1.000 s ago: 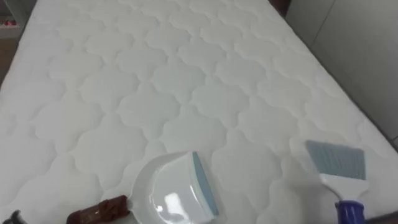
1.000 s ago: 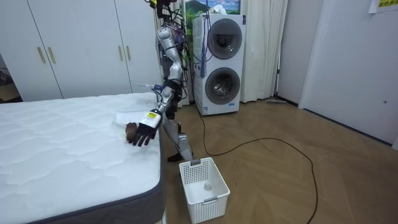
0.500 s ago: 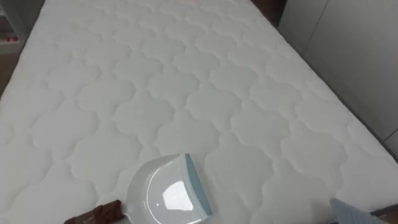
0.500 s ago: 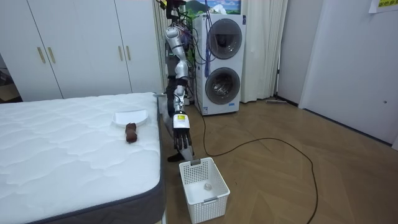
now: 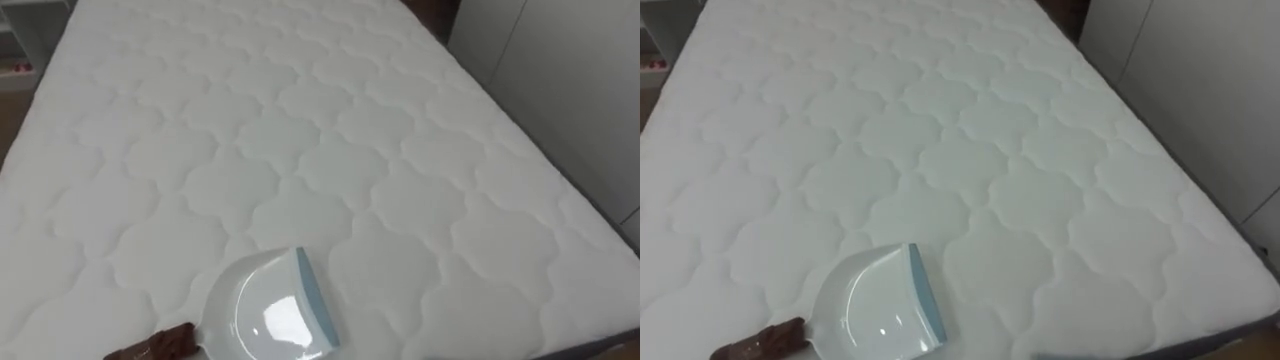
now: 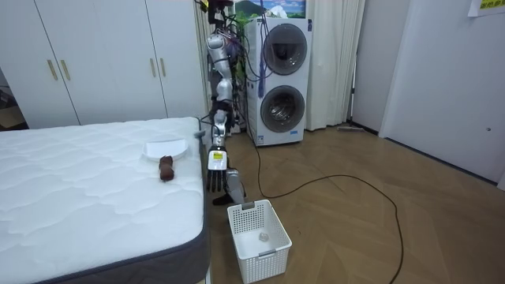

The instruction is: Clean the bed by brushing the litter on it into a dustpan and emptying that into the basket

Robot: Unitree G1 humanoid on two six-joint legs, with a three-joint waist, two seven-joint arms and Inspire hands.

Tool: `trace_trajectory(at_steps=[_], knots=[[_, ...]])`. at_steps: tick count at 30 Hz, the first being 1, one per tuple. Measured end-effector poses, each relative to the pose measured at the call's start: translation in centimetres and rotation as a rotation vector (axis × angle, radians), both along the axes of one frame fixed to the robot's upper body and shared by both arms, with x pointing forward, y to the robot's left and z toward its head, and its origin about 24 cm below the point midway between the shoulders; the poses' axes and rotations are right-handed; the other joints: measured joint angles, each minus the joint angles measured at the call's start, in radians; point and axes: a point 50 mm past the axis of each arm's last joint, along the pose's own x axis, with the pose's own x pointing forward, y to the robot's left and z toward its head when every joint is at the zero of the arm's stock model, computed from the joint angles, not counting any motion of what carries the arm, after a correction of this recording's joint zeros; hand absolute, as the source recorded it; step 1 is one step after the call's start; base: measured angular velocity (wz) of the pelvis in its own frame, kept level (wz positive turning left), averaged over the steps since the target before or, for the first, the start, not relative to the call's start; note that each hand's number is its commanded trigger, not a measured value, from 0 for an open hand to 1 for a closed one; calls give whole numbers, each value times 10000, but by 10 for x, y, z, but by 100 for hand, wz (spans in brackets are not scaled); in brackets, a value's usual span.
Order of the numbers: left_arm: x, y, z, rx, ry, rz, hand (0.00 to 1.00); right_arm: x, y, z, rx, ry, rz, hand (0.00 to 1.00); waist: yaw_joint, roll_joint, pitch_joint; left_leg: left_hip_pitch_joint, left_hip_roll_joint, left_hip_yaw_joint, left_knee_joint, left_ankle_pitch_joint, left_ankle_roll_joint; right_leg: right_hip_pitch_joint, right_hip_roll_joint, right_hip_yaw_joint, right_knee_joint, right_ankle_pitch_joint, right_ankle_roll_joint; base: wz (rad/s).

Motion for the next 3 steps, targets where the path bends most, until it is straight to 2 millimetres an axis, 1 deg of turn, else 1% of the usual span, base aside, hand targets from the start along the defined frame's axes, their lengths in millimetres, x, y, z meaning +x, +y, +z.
trace_trajectory(at_steps=[3], knots=[[0, -3, -2, -334, 159, -161, 0, 2, 4, -1, 319, 91, 285, 0, 69, -42, 16, -39, 7, 12, 8, 0, 1, -57, 16, 22, -29, -3, -3, -2]])
